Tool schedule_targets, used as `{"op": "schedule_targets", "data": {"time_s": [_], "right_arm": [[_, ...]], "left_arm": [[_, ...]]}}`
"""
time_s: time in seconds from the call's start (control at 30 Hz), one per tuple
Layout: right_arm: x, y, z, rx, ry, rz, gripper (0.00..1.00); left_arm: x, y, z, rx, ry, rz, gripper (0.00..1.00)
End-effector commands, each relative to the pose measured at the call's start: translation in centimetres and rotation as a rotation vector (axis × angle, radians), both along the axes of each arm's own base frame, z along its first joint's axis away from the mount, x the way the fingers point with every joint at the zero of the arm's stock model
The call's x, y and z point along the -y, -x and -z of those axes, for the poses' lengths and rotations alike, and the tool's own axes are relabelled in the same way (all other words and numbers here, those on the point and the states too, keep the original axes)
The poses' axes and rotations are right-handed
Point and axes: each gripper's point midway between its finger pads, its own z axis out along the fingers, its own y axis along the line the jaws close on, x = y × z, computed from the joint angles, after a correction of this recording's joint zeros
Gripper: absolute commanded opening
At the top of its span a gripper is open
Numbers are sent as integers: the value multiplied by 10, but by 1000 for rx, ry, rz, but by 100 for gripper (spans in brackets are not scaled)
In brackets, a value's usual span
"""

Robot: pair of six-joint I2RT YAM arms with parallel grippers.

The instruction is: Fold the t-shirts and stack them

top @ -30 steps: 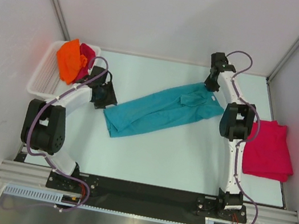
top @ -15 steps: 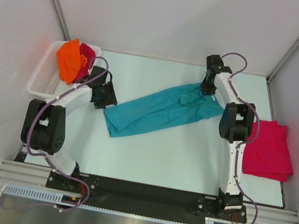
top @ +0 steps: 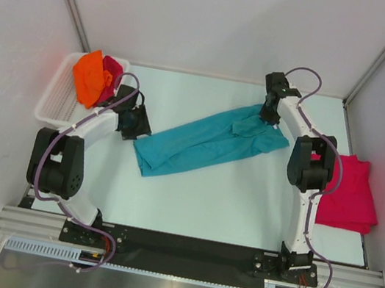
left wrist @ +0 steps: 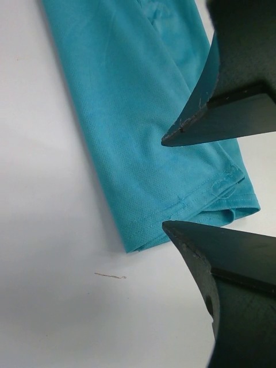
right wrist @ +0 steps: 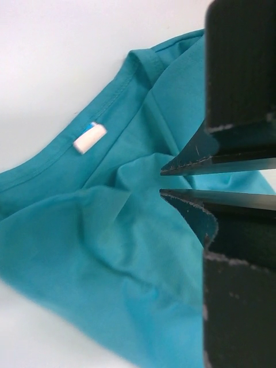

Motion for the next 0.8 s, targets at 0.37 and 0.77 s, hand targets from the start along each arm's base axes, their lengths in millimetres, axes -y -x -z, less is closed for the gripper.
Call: {"op": "schedule_targets", "data": {"time_s": [0.37,0.77], "right_arm": [[8,7,0,16,14,24,20],[4,10,7,-6,8,21,20]], "left_arm": [[1,-4,-19,59,15,19,59],[0,-3,-19,60,13,18,59]]}}
